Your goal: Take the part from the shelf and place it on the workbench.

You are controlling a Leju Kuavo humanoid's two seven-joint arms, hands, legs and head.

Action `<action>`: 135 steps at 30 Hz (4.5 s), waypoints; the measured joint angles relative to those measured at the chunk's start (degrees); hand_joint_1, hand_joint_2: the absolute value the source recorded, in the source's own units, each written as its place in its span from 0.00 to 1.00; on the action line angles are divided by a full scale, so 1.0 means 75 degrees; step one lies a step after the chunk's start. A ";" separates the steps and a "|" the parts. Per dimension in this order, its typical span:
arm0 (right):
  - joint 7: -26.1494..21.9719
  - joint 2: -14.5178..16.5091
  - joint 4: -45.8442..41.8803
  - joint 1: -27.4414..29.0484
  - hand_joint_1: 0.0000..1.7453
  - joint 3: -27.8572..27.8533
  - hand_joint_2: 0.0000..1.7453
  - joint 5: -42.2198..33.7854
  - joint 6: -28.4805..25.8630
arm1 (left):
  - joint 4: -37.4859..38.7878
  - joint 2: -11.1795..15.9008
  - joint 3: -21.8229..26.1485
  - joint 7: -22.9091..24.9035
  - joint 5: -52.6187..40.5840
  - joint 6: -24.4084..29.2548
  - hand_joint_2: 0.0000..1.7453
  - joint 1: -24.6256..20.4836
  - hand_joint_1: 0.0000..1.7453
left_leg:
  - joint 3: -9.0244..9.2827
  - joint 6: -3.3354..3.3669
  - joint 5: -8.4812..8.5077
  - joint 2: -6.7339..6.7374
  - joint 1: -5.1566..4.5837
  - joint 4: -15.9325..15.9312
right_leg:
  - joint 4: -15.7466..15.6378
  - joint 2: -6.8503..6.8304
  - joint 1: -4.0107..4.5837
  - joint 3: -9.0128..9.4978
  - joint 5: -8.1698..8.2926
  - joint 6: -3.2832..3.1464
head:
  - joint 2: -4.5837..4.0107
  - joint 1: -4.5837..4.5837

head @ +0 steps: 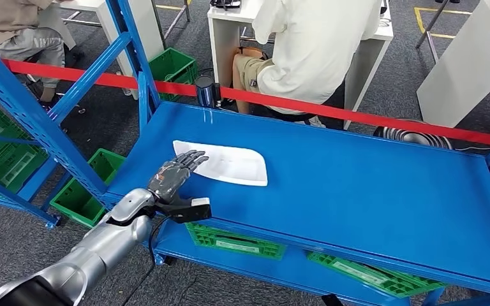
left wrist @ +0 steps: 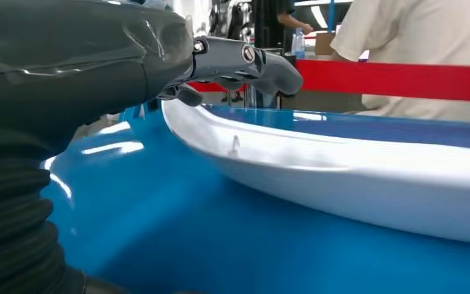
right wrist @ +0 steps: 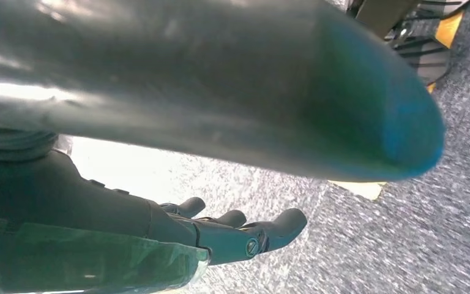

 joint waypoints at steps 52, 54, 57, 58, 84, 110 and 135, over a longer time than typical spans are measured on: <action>0.0020 -0.0105 0.0006 -0.0010 0.00 -0.0240 0.00 0.0547 0.0122 | 0.0250 0.0387 -0.1433 0.0016 -0.1343 0.0865 1.00 0.0066 1.00 | -0.0138 -0.0037 -0.0045 0.0017 -0.0033 0.0151 | -0.1487 0.0032 0.0000 0.0872 0.0388 -0.0170 | 0.0000 -0.0032; 0.0020 -0.0103 0.0006 -0.0018 0.00 -0.0240 0.00 0.0549 0.0123 | 0.0241 0.0384 -0.1434 0.0009 -0.1340 0.0871 1.00 0.0062 1.00 | -0.0047 0.0007 0.0056 0.0024 -0.0005 -0.0015 | -0.1311 0.0018 0.0019 0.0783 0.0294 -0.0149 | 0.0000 -0.0028; 0.0022 -0.0134 0.0007 -0.0023 0.00 -0.0241 0.00 0.0551 0.0123 | 0.0236 0.0363 -0.1437 -0.0002 -0.1342 0.0864 1.00 0.0099 1.00 | -0.0010 0.0057 0.0146 0.0036 0.0017 -0.0137 | -0.0018 0.0010 0.0010 0.0155 -0.0274 -0.0233 | 0.0000 -0.0012; 0.0023 -0.0144 0.0008 -0.0013 0.00 -0.0241 0.00 0.0551 0.0123 | 0.0236 0.0358 -0.1438 -0.0003 -0.1343 0.0863 1.00 0.0116 1.00 | -0.0021 0.0056 0.0148 0.0031 0.0010 -0.0133 | 0.0442 0.0010 0.0005 -0.0072 -0.0429 -0.0224 | 0.0000 -0.0011; -0.0095 -0.0050 0.0038 0.0118 0.00 -0.0574 0.00 0.0621 0.0144 | -0.0601 0.0131 -0.1335 -0.0221 0.0076 0.0642 0.00 0.0376 0.00 | 0.0034 -0.0044 -0.0059 0.0016 0.0010 0.0044 | -0.1405 0.0015 -0.0020 0.0797 0.0395 -0.0124 | 0.0000 -0.0040; -0.0153 -0.0053 0.0047 0.0202 0.00 -0.0806 0.00 0.0607 0.0120 | -0.2391 0.0244 -0.1622 0.0263 0.0626 0.0749 0.00 0.1151 0.00 | -0.0329 -0.0087 -0.0131 -0.0024 0.0008 0.0562 | -0.1373 0.0073 0.0042 0.0806 0.0339 -0.0256 | 0.0000 -0.0028; -0.0286 -0.0133 0.0047 0.0490 0.00 -0.1004 0.00 0.0233 0.0004 | -0.2355 0.0269 -0.2208 0.1977 -0.1262 0.1960 1.00 0.1185 0.00 | -0.1152 -0.0413 -0.1108 -0.0019 0.0095 0.2348 | -0.1487 0.0012 -0.0062 0.0834 0.0408 -0.0271 | 0.0000 -0.0057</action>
